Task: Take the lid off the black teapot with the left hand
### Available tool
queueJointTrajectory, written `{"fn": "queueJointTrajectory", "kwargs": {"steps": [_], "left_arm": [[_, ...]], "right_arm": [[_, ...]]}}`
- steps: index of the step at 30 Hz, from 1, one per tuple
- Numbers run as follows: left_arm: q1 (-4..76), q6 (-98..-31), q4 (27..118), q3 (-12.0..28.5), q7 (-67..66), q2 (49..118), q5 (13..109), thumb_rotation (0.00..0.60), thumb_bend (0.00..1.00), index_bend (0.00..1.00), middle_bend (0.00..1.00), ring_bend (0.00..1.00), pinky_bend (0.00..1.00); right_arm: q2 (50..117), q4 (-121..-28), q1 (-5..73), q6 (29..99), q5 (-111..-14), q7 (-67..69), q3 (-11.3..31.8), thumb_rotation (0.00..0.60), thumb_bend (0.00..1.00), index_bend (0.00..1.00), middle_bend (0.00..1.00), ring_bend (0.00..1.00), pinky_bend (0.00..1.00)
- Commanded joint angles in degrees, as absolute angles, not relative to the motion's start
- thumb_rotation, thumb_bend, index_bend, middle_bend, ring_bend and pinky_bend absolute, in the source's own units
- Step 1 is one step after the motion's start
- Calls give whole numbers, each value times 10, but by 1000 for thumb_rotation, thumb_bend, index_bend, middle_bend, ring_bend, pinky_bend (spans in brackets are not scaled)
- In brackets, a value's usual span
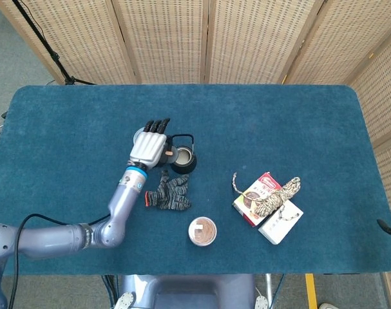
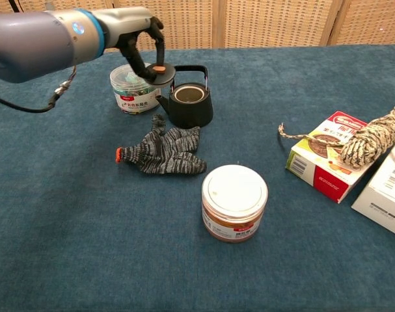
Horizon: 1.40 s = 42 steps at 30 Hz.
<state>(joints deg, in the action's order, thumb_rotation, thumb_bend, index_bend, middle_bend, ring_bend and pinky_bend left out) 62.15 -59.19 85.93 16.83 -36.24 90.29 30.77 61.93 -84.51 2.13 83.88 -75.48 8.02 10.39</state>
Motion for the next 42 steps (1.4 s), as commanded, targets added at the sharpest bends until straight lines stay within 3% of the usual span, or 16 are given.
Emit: {"fn": "queueJointTrajectory", "kwargs": {"steps": [1,11,26,31,33,36,42], "left_arm": [[585,-611,874,137,-330,888,348,600,391,610,0,0,0],[496,-643,846,98,-232,892,425,600,388,610,0,0,0],[458,-625,775,107,-210,950,426,600,382,598,0,0,0],[452,-617,774,112,-212,954,427,600,306,443,0,0,0],[449,-609,785,112,-215,945,430,600,189,307,0,0,0],[445,-605,807,112,-226,925,428,600,95,165,0,0,0],[418,-636,883,111,-221,869,455,600,34,10,0,0,0]], "right_arm": [[619,-848,21,841,-757,79,103,600,0,66,0,0,0],[620,-850,24,837,-758,73,102,600,0,67,0,0,0],[622,-849,26,833,-756,70,101,600,0,67,0,0,0],[621,-849,26,833,-755,72,101,600,0,67,0,0,0],[621,-849,25,836,-755,73,102,600,0,67,0,0,0],[620,-851,24,838,-756,75,102,600,0,67,0,0,0],[617,-855,21,844,-760,80,102,600,0,66,0,0,0]]}}
